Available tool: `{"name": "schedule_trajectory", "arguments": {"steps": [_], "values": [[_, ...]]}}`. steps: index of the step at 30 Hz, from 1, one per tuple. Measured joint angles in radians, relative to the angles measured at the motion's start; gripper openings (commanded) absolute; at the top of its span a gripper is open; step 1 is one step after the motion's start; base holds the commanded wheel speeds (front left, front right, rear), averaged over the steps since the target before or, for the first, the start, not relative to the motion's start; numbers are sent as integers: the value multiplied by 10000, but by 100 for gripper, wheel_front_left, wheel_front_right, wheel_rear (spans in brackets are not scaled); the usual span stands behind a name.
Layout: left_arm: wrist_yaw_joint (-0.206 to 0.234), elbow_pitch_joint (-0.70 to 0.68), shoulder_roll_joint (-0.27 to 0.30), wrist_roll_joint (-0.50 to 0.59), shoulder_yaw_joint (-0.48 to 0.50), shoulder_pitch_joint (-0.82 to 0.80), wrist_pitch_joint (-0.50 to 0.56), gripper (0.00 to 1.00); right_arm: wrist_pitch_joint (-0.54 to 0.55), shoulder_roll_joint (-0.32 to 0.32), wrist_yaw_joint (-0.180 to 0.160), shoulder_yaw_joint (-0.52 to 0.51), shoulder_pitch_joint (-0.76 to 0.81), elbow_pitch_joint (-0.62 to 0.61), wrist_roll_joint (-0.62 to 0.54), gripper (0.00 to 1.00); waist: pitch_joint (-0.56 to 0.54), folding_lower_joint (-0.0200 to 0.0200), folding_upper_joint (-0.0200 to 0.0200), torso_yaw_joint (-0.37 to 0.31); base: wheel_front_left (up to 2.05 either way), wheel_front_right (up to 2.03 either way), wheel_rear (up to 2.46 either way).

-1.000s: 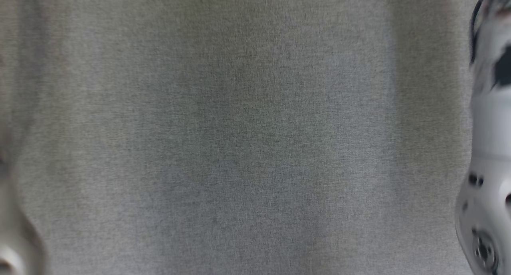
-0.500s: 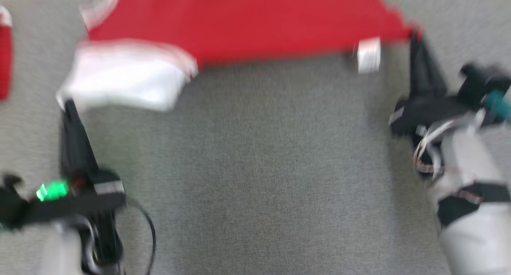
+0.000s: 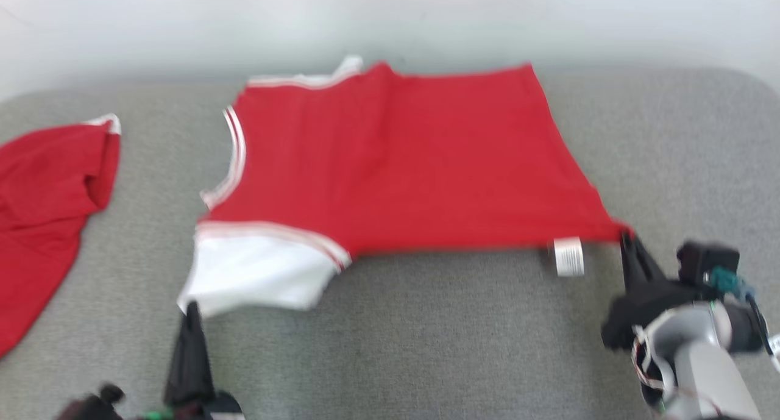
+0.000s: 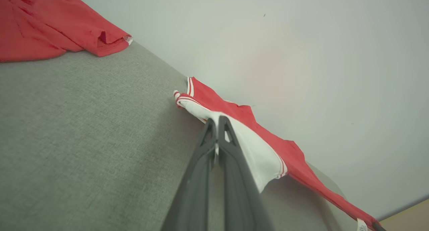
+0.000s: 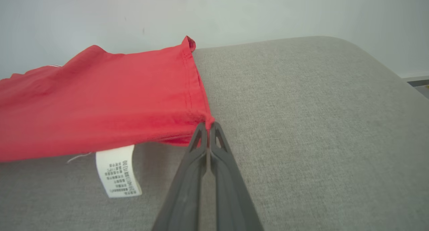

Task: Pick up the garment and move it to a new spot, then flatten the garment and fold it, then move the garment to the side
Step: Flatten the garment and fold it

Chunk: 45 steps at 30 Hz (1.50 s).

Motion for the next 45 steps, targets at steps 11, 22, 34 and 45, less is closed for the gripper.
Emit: {"name": "schedule_trajectory", "arguments": {"steps": [11, 22, 34, 45], "values": [[130, 483, -2, 75, -746, 1333, 167, 0, 2966, 167, 0, -268, 2476, -2523, 755, 0, -693, 2, 1, 214, 0, 0, 0], [393, -84, 527, -508, -934, 2857, 1808, 0, 4916, 173, 0, -290, 4223, -4598, 1177, 0, -649, 3, 2, 32, 0, 0, 0], [169, -2320, 803, -2700, -631, 3848, 3331, 0, 4913, 165, 0, -894, 4446, -5388, 1436, 0, -522, 3, 3, -31, 0, 0, 0], [454, -2057, 268, -2589, -1095, 673, 2836, 0, 4604, 169, 0, -102, 3322, -4872, 1227, 0, -433, 5, 4, -117, 0, 0, 0]]}}
